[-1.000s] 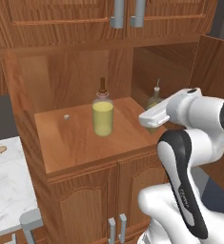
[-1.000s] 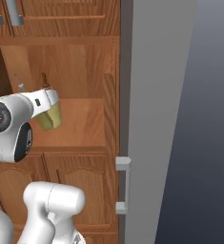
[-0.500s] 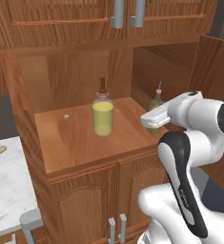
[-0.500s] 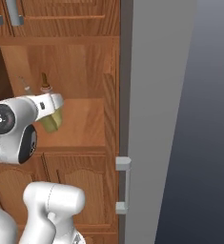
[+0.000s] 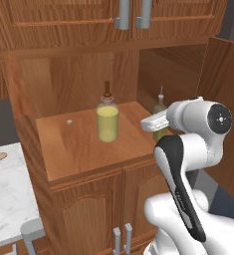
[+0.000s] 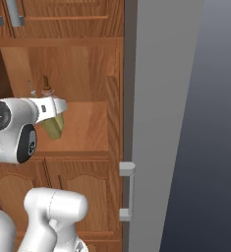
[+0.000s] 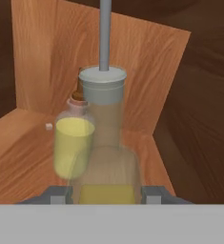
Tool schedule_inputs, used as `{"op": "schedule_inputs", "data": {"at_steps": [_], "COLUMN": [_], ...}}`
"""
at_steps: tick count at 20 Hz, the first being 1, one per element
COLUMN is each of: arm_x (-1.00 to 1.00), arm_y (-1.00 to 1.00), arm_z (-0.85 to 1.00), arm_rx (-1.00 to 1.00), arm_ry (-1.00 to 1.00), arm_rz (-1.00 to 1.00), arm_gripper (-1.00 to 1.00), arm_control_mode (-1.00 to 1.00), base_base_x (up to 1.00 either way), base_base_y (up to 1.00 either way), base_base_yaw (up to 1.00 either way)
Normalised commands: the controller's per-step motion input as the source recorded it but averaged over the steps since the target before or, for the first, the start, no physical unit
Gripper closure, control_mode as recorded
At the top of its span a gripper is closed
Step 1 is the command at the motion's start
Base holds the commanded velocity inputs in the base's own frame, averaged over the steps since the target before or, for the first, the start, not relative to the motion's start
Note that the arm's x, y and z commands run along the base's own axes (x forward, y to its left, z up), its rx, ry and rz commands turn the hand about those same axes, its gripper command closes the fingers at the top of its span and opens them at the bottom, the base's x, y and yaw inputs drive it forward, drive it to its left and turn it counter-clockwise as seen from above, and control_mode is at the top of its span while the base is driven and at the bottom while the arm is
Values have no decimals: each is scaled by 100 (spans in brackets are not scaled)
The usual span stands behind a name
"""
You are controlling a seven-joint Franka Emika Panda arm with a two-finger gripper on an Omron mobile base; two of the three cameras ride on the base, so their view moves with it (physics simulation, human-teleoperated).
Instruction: Pick the oil and vinegar bottle and oil and vinegar bottle from the counter and place them in the cabinet.
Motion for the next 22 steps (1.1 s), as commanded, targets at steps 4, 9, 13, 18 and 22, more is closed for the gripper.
{"op": "schedule_inputs", "data": {"at_steps": [4,9,13,18,22], "arm_x": [0,3,2,10,38], "arm_y": [-6,-14,-8,5,10], "arm_z": [-11,-15,-12,-2,-11], "arm_rx": [2,8,8,2,0], "arm_ry": [0,0,0,3,1], "arm_rz": [0,-1,-1,-1,-3], "arm_gripper": [100,100,100,100,100], "arm_control_mode": [-100,-100,-100,-100,-100], "base_base_x": [0,0,0,0,0], "base_base_y": [0,0,0,0,0], "base_base_yaw": [0,0,0,0,0]}}
